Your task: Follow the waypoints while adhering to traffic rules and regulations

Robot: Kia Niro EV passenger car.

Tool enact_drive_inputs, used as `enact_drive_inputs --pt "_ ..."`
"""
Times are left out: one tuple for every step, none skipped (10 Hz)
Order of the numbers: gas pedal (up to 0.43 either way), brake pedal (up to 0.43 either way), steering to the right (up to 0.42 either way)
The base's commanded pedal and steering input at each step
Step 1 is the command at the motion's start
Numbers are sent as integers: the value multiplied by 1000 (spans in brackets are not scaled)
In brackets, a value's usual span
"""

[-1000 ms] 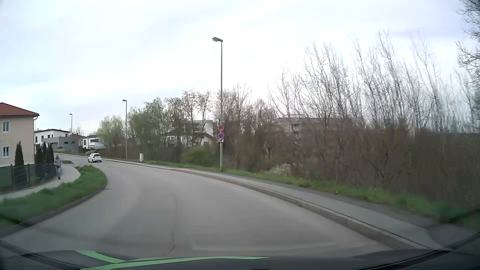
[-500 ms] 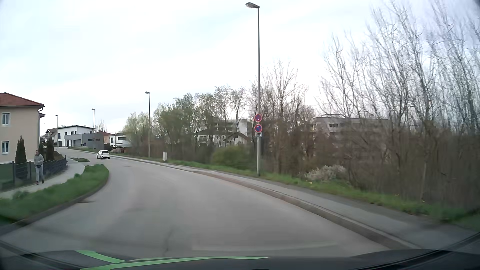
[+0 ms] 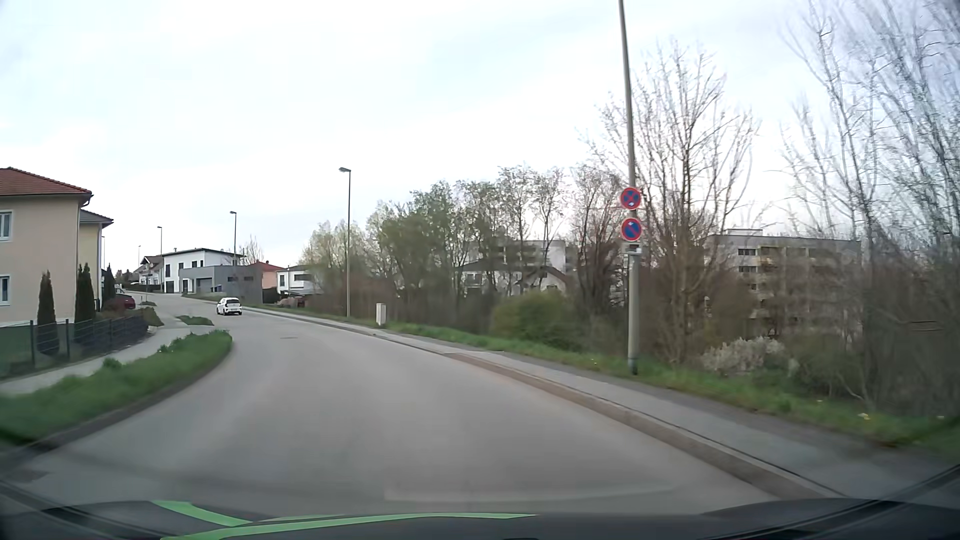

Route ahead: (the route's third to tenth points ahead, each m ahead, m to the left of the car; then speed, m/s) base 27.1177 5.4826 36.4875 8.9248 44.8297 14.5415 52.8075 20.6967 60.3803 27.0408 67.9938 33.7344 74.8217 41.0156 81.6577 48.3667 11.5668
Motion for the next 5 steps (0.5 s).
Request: enact_drive_inputs --pt "0 0 -96" --pt "0 0 -96" --pt "0 0 -96" --pt "0 0 -94" --pt "0 0 -91"
